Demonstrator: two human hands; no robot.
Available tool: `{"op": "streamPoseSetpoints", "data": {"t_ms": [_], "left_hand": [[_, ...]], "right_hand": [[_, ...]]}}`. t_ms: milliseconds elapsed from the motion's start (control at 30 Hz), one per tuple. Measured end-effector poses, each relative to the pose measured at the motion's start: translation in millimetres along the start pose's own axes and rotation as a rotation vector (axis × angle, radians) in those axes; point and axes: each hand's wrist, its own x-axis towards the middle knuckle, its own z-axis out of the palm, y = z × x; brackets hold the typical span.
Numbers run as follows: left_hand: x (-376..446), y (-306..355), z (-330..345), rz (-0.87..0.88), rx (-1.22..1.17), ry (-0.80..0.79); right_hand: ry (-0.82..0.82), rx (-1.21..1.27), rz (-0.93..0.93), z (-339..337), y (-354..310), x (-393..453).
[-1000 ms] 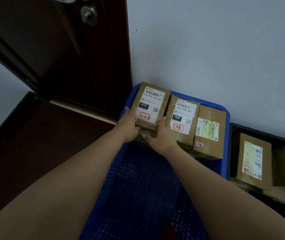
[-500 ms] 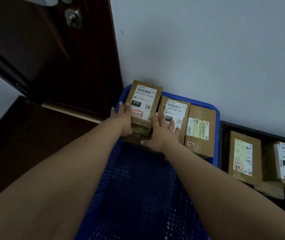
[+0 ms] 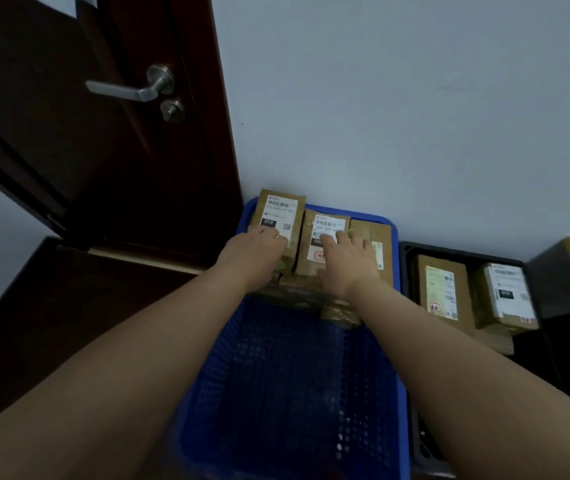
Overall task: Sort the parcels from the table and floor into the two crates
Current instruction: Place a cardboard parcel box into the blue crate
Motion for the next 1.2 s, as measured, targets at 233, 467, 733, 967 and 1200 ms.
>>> {"op": "streamPoseSetpoints", "data": {"t_ms": [233, 467, 733, 967, 1200], "left_hand": [[-19.1, 46.6, -114.0, 0.206, 0.173, 0.234], [-35.6, 130.0, -218.7, 0.357, 0.283, 0.343], [-64.1, 232.3, -287.0, 0.453, 0.309, 0.452], [-101.3, 387.2, -308.9, 0.517, 0.309, 0.514], [-143.8, 560.1, -321.6, 0.653, 0.286, 0.574]], "right_hand": [[0.218, -0.074, 0.121, -85.2, 35.9, -69.5], [0.419, -0.118, 0.292, -161.5, 93.4, -154.0], [0.563, -0.085, 0.425, -213.4, 166.6, -257.1], [0.645, -0.058, 0.483, -212.7, 257.8, -375.7], [0.677, -0.066, 0.642, -199.5, 378.0, -524.4]]}}
